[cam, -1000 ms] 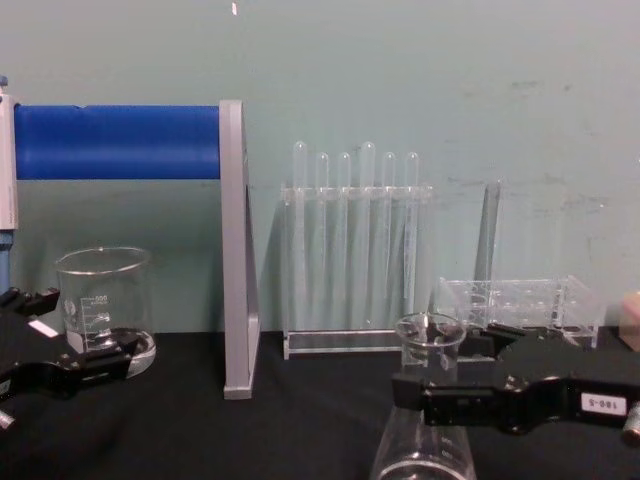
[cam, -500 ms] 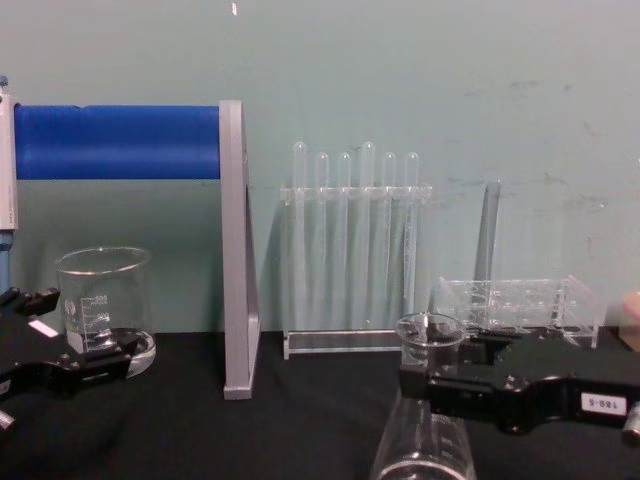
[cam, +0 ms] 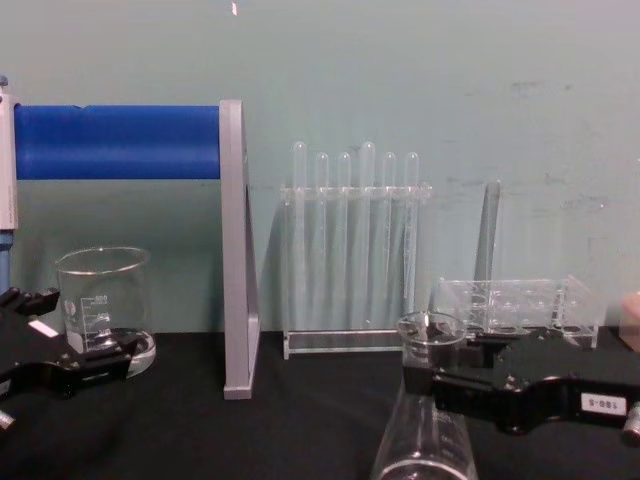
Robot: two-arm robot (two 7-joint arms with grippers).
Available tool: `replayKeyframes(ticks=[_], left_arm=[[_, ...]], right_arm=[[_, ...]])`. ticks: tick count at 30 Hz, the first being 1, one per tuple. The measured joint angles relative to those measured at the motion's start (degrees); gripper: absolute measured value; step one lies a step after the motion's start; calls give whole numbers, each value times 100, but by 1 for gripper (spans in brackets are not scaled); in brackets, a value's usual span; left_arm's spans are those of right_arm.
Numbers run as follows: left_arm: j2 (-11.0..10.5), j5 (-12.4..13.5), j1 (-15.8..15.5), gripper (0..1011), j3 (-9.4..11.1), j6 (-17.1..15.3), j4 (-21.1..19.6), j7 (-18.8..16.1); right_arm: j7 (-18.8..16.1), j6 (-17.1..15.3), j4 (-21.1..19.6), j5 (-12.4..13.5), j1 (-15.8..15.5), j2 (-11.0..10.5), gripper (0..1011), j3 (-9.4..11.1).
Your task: Grasp the erlenmeyer flask with one hand, shake it three times, then place it back.
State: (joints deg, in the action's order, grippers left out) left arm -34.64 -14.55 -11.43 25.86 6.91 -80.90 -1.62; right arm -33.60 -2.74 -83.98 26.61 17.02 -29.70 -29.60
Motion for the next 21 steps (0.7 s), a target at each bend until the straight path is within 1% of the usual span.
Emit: replayKeyframes(ticks=[11, 16, 21], left_arm=[[0, 0, 0, 1001, 0, 0, 0, 0], [0, 0, 0, 1001, 0, 0, 0, 0], [0, 0, 0, 1001, 0, 0, 0, 0]], right_arm=[[-5, -13, 0, 17, 1, 3, 447, 0], [23, -134, -105, 148, -21, 35, 447, 61], [223, -299, -323, 317, -82, 78, 447, 177]])
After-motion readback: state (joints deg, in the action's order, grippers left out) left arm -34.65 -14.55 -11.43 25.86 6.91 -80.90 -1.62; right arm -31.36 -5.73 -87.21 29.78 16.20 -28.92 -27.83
